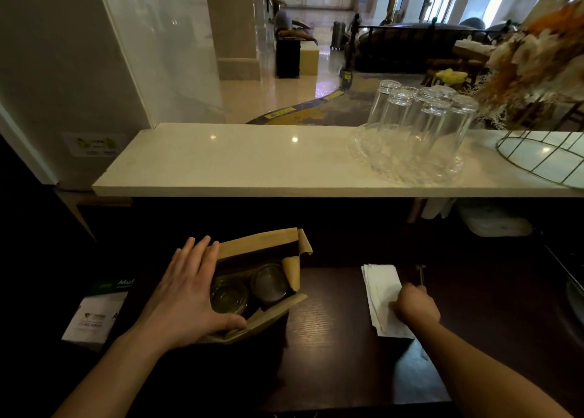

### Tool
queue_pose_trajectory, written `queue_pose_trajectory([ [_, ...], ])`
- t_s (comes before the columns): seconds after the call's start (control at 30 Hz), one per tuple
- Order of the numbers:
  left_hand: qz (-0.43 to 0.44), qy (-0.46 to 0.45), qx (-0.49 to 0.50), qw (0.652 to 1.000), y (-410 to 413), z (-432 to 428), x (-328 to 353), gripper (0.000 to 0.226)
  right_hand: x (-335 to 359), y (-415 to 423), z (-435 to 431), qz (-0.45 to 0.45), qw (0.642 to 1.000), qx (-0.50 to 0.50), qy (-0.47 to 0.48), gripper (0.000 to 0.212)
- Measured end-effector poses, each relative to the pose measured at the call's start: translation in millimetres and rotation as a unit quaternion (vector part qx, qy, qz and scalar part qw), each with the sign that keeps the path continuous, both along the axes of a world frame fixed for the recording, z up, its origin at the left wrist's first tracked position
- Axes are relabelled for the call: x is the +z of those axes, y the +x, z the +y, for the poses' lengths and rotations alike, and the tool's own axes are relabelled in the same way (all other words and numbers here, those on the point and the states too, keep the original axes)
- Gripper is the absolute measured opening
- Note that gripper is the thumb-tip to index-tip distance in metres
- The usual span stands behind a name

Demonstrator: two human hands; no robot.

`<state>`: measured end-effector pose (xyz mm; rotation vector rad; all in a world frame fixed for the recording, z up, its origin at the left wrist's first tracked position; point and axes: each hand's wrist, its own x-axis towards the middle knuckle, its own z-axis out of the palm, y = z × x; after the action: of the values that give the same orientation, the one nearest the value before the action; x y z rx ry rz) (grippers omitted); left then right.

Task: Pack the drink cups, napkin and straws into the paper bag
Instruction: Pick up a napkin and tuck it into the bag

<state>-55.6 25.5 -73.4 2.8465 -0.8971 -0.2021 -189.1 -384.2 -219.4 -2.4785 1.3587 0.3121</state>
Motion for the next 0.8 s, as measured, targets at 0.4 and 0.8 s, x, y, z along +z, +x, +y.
queue_pose_trajectory([
  [0.4, 0.011, -0.017, 0.001, 1.0, 1.5, 0.8, -0.5, 0.141, -3.2, 9.0, -1.9, -0.045, 0.999, -0.011, 0.013, 0.017],
  [0.8, 0.021, -0.031, -0.006, 0.999, 4.0, 4.1, -0.6, 0.145, 17.7, 14.5, 7.8, -0.233, 0.972, 0.006, 0.015, 0.006],
])
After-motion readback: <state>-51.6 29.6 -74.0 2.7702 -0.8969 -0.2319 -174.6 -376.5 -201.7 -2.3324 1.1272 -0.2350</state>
